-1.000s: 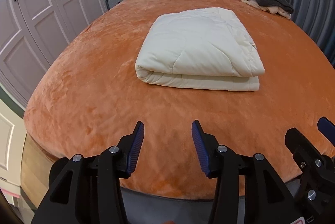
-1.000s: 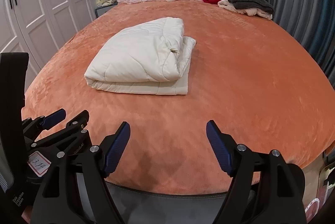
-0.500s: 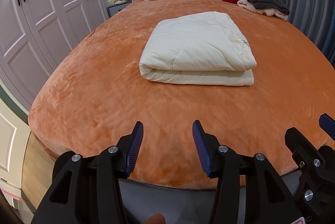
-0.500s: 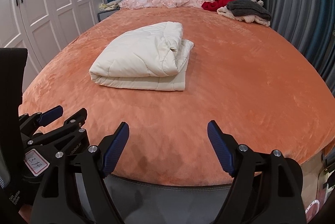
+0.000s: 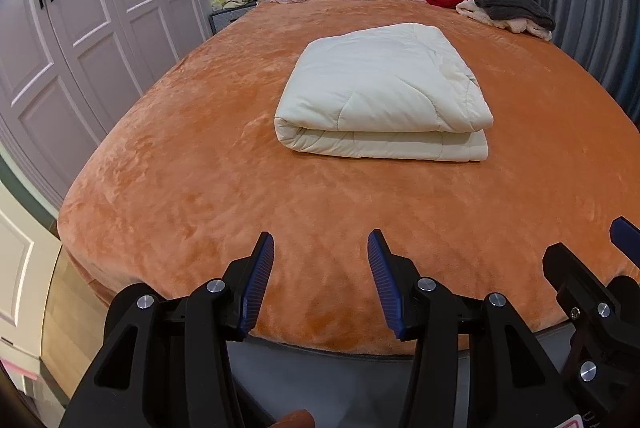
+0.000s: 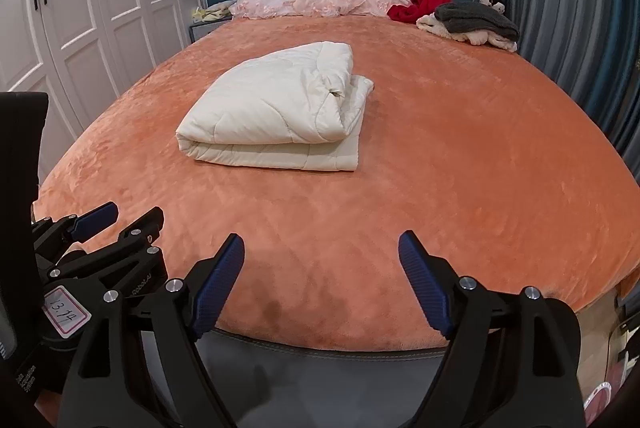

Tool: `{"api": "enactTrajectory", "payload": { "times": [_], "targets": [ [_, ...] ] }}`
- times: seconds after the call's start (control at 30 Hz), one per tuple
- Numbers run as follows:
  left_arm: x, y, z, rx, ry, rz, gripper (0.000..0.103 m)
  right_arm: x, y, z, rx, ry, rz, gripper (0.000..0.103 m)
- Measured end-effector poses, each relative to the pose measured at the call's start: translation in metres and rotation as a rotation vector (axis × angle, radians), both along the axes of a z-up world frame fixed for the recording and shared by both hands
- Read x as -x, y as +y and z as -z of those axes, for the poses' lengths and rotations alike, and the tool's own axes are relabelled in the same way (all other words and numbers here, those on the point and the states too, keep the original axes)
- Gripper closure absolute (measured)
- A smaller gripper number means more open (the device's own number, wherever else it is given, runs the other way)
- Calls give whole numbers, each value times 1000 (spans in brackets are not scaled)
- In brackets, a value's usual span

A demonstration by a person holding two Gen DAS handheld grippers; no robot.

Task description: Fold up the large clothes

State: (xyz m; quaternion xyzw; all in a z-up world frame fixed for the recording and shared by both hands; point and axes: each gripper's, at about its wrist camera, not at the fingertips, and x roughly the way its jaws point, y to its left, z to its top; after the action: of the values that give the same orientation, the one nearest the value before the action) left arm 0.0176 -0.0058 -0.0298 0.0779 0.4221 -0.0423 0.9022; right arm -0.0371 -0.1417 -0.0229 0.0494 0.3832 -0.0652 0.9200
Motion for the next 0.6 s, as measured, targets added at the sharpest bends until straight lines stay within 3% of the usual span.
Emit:
{"api": "enactTrajectory", "payload": {
  "times": [0.6],
  "targets": [
    [2,1,-3,-3,-14,-4,55,1,-1,1,-8,5,4,24]
  ]
}}
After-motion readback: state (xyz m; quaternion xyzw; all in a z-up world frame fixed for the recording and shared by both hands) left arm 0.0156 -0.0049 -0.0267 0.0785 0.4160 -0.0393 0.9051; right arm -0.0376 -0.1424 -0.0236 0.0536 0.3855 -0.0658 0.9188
